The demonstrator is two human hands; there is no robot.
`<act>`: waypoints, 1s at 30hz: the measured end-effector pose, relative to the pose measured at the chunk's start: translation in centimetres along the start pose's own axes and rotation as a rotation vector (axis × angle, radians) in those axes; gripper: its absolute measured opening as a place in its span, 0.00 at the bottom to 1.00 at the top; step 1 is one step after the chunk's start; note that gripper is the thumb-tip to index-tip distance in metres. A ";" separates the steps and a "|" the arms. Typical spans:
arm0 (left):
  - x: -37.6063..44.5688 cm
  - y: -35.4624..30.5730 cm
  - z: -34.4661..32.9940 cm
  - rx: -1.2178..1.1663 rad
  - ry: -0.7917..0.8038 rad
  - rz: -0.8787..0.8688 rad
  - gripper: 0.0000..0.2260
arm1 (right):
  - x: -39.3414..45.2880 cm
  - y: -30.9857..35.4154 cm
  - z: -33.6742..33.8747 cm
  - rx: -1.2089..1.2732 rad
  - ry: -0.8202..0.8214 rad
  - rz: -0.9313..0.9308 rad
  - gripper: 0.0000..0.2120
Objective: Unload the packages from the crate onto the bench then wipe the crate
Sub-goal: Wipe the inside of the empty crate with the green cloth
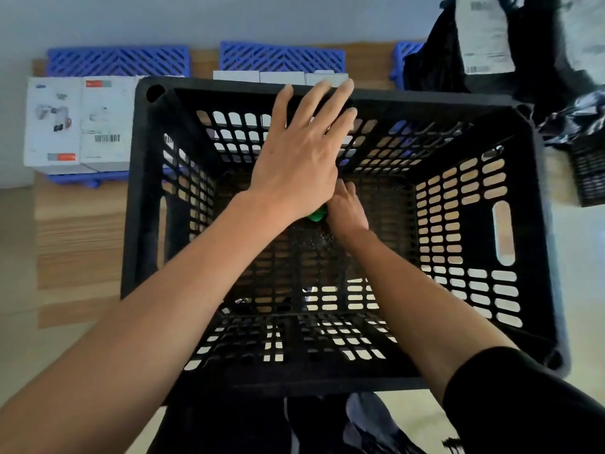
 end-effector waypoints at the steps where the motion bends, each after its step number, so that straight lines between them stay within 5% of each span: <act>1: -0.1 0.1 0.0 -0.006 0.002 -0.001 0.27 | -0.2 -1.4 0.3 -0.027 -0.012 -0.015 0.25; 10: -0.2 0.4 -0.4 -0.054 -0.003 -0.015 0.14 | -1.5 -11.6 3.4 -0.104 -0.045 -0.291 0.24; 14: -0.3 0.3 -0.3 -0.099 -0.010 -0.005 0.11 | -1.4 -6.8 3.3 -0.071 -0.123 -0.058 0.27; 19: -0.3 0.4 -0.3 -0.095 -0.008 -0.019 0.11 | 0.1 -4.4 0.9 -0.184 0.021 0.073 0.36; 25: -0.4 0.5 -0.5 -0.129 -0.030 -0.021 0.10 | -2.9 -14.7 2.5 -0.154 0.020 -0.262 0.31; 30: -0.3 0.8 -0.5 -0.151 -0.024 -0.015 0.11 | -2.5 -14.3 2.8 -0.074 0.015 -0.346 0.27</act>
Point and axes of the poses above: each hand's wrist, its own x-axis towards the middle knuckle, its own z-axis out of the back of the hand, y = z × x, the point moved 8 cm from there along x, towards the middle knuckle, and after that the axes turned 8 degrees about -y, right-handed, at the moved point
